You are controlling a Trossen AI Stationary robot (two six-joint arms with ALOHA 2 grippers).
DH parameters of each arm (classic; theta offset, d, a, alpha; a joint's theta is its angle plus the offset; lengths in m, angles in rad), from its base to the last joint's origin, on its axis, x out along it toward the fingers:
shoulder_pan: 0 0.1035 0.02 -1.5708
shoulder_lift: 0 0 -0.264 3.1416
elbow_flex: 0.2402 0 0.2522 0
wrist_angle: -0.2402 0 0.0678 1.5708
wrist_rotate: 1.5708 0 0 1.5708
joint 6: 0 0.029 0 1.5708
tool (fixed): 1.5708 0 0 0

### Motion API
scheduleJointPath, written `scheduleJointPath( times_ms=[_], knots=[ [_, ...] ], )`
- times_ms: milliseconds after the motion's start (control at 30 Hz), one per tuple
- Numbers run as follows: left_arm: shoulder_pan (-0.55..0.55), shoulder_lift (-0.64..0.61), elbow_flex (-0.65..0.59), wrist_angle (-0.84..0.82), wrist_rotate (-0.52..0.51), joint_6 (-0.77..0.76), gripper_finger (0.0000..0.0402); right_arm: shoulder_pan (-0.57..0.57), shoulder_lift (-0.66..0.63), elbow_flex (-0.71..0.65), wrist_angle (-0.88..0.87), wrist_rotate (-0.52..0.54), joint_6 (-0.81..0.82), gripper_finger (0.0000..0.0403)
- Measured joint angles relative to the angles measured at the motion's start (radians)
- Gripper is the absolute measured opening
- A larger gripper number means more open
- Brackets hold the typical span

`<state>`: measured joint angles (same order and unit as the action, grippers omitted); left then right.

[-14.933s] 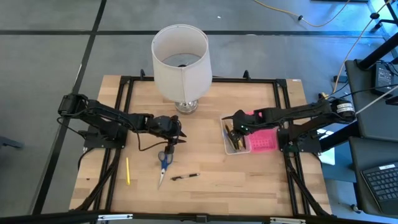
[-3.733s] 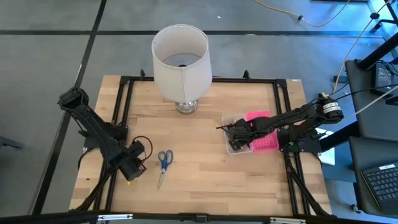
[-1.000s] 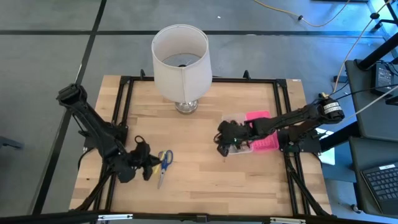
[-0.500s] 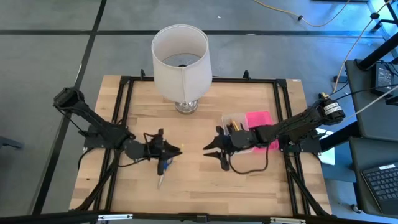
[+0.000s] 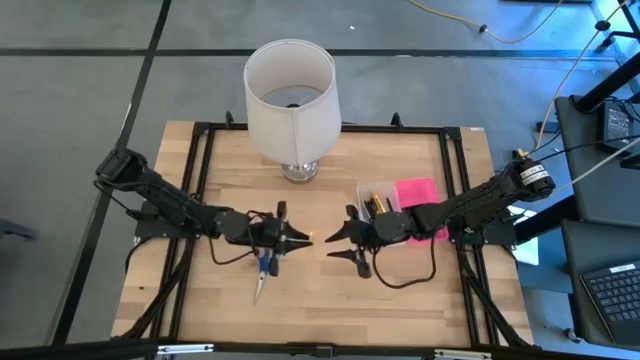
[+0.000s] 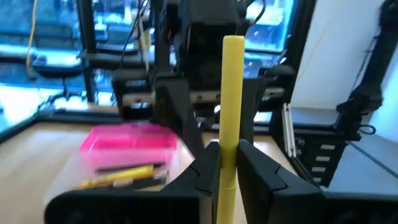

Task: Pick & place school supplies into a supply box
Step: Put the yellow pen into the supply box

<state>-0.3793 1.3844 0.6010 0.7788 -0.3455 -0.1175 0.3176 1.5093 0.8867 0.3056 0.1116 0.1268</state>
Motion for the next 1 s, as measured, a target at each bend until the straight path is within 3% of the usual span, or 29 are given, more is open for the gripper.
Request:
scheduleJointPath(
  times_ms=[267, 567, 1000],
  knots=[
    [0.049, 0.036, 0.0, 0.145, 0.09, 0.054, 0.0033, 0.0, 0.0, 0.0, 0.007, 0.001, -0.001, 0.0215],
    [0.063, 0.036, 0.0, 0.197, 0.142, 0.057, 0.0033, 0.0, 0.001, 0.0, 0.052, 0.127, 0.026, 0.0217],
    [0.063, 0.036, 0.0, 0.271, 0.158, 0.173, 0.0033, 0.0, 0.001, 0.0, 0.125, 0.132, 0.026, 0.0217]
  ],
)
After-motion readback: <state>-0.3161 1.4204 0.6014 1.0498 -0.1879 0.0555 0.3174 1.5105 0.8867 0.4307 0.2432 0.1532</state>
